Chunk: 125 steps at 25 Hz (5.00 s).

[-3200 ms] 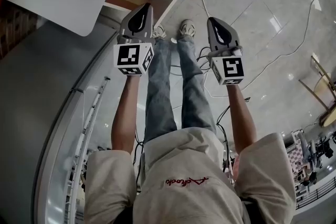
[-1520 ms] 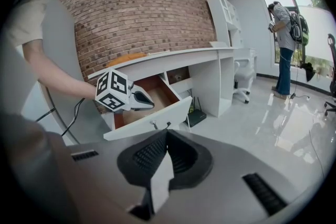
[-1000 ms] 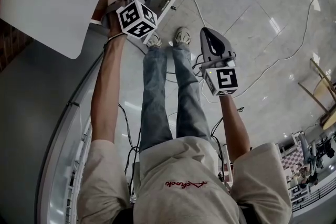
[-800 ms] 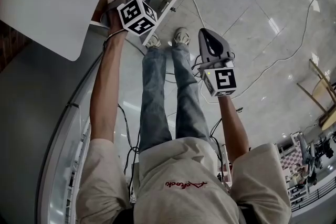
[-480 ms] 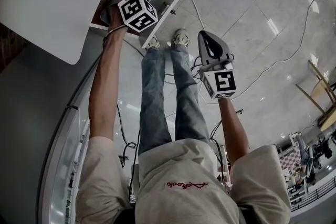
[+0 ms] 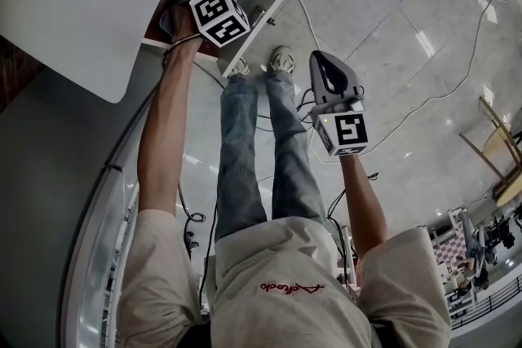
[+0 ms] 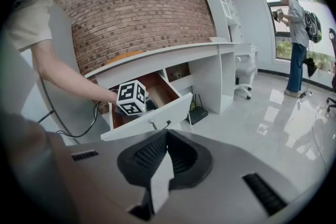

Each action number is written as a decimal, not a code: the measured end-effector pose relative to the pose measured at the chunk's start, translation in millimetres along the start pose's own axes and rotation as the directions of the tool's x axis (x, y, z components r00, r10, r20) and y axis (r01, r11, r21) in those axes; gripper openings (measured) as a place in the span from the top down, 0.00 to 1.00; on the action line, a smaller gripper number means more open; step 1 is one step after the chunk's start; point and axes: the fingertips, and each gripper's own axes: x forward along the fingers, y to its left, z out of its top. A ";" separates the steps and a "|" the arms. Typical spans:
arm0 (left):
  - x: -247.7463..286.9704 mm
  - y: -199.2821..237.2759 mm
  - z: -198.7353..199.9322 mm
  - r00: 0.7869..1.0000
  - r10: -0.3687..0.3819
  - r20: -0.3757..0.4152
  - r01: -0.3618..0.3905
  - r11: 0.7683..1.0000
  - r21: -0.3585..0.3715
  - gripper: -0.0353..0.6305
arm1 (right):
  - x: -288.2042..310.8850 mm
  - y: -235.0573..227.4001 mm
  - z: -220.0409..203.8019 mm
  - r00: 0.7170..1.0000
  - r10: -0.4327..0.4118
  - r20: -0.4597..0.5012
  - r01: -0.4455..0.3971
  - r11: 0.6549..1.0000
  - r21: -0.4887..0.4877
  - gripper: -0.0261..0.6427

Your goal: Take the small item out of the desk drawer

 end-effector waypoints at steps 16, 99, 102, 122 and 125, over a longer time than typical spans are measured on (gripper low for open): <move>-31.7 10.7 8.9 0.994 0.093 0.056 -0.091 0.995 -0.048 0.93 | 0.0 4.2 4.2 1.000 0.002 0.009 -0.002 1.000 -0.010 0.94; -500.3 59.9 72.2 0.624 0.618 0.478 -0.133 0.687 -0.715 0.93 | -168.1 63.0 298.4 0.896 -0.118 0.429 0.173 0.981 -0.090 0.94; -515.5 66.4 74.4 0.608 0.634 0.478 -0.136 0.676 -0.724 0.93 | -178.6 62.2 314.0 0.887 -0.118 0.446 0.184 0.977 -0.107 0.94; -605.3 106.1 78.4 0.499 0.722 0.480 -0.181 0.628 -0.757 0.93 | -231.6 61.5 398.6 0.808 -0.116 0.577 0.238 0.961 -0.140 0.94; -614.2 112.8 79.2 0.490 0.727 0.481 -0.190 0.627 -0.755 0.93 | -234.8 61.7 404.4 0.802 -0.117 0.586 0.245 0.959 -0.143 0.94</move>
